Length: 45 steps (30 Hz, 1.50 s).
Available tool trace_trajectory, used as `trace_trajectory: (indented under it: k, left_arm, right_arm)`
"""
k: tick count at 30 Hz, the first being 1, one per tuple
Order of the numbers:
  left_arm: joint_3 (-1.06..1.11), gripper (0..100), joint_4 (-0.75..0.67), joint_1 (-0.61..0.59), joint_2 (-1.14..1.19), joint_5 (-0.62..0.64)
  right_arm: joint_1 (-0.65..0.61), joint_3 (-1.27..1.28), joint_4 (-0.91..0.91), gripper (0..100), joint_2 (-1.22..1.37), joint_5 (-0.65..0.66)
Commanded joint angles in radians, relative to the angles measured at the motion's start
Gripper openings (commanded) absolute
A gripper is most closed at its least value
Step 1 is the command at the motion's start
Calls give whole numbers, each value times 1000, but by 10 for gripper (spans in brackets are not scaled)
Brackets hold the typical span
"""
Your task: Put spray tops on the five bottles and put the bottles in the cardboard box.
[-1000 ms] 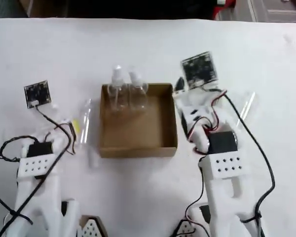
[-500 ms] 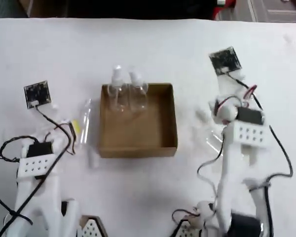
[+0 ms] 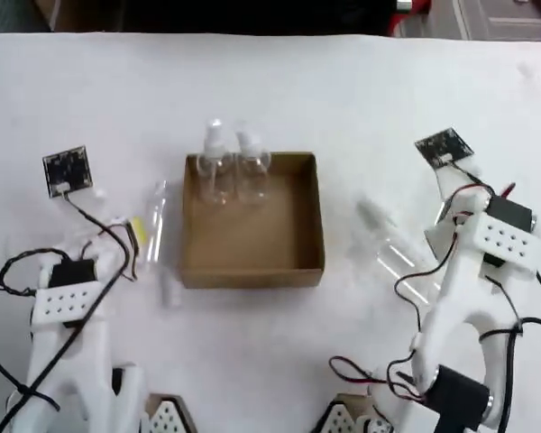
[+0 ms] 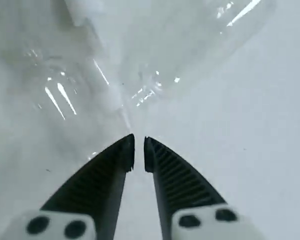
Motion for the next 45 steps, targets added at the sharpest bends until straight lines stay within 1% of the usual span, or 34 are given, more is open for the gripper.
trace_trajectory:
  k: [1, 3, 5, 8, 11, 14, 19, 23, 25, 29, 45]
  left_arm:
    - [-6, 158, -32, 12, -27, 8]
    - [-6, 158, -29, 7, -27, 8]
    - [-6, 158, -29, 5, -27, 8]
    - [-6, 158, -28, 5, -27, 8]
    - [-6, 158, -28, 5, -27, 8]
    - [-6, 158, -26, 7, -27, 8]
    - [-6, 158, -26, 12, -27, 8]
    - [-6, 158, -26, 12, -27, 8]
    - [-6, 158, -26, 12, -27, 8]
    - [-6, 158, -26, 12, -27, 8]
    - [-6, 158, -26, 12, -27, 8]
  right_arm:
    - [-101, -55, 19, 97, 7, -15]
    - [-177, -58, 51, 163, 7, -20]
    - [-268, -60, 85, 196, 7, -20]
    - [-378, -58, 88, 173, 8, -20]
    - [-430, -60, 82, 146, 8, -20]
    - [-440, -60, 38, 145, 42, -20]
    - [-430, -144, 30, 143, 225, -18]
    - [-390, -221, 25, 142, 320, -18]
    - [-380, -235, 25, 142, 340, -6]
    - [-377, -235, 25, 142, 383, 66]
    - [-377, -222, 30, 141, 421, 71]
